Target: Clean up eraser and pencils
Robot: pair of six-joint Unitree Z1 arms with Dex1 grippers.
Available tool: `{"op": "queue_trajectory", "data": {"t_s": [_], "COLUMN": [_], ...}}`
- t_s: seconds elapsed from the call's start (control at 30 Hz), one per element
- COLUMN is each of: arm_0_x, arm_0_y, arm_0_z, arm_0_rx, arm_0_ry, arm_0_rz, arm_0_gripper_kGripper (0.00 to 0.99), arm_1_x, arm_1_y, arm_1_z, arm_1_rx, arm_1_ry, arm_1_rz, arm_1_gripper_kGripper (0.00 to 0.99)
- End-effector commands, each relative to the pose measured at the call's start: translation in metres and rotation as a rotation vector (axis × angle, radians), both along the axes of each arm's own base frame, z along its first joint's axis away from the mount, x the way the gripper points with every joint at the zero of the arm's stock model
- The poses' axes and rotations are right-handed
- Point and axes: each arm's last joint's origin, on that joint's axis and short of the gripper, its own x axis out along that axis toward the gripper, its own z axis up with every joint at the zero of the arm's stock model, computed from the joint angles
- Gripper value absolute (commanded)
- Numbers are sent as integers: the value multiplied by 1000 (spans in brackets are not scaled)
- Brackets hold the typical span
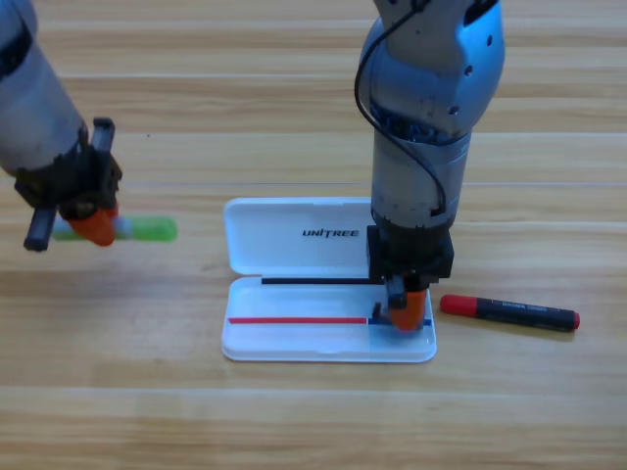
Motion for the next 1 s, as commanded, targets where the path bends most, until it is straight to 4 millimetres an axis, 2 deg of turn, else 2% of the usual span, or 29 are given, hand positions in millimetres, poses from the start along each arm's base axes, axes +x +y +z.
{"op": "queue_trajectory", "data": {"t_s": [0.03, 0.13, 0.17, 0.27, 0.43, 0.57, 0.7, 0.87, 1.0], "arm_0_x": [0, 0, -1, -4, -13, -25, -33, -37, -37], "arm_0_y": [8, 8, 8, 6, -4, -17, -35, -62, -83], "arm_0_z": [9, 11, 11, 17, 40, 64, 70, 53, 35], "arm_0_rx": [12, 12, 11, 5, -17, -48, -73, -57, -40], "arm_0_ry": [-8, -7, -7, -11, -20, -36, -35, 12, 48], "arm_0_rz": [39, 42, 43, 43, 41, 21, 7, -16, -32], "arm_0_gripper_kGripper": [0, 0, 0, 0, 0, 0, 0, 0, 0], "arm_1_x": [-11, -12, -13, -20, -35, -30, -12, 20, 43], "arm_1_y": [7, 5, 4, -6, -37, -68, -88, -103, -108], "arm_1_z": [-25, -17, -14, 6, 45, 57, 45, 13, -15], "arm_1_rx": [-77, -67, -65, -60, -43, -58, -90, -92, -99], "arm_1_ry": [35, 25, 23, 20, -4, -17, -7, -4, 4], "arm_1_rz": [30, 27, 27, 29, 18, -34, -58, -89, -94], "arm_1_gripper_kGripper": [614, 673, 723, 782, 807, 822, 822, 821, 821]}}
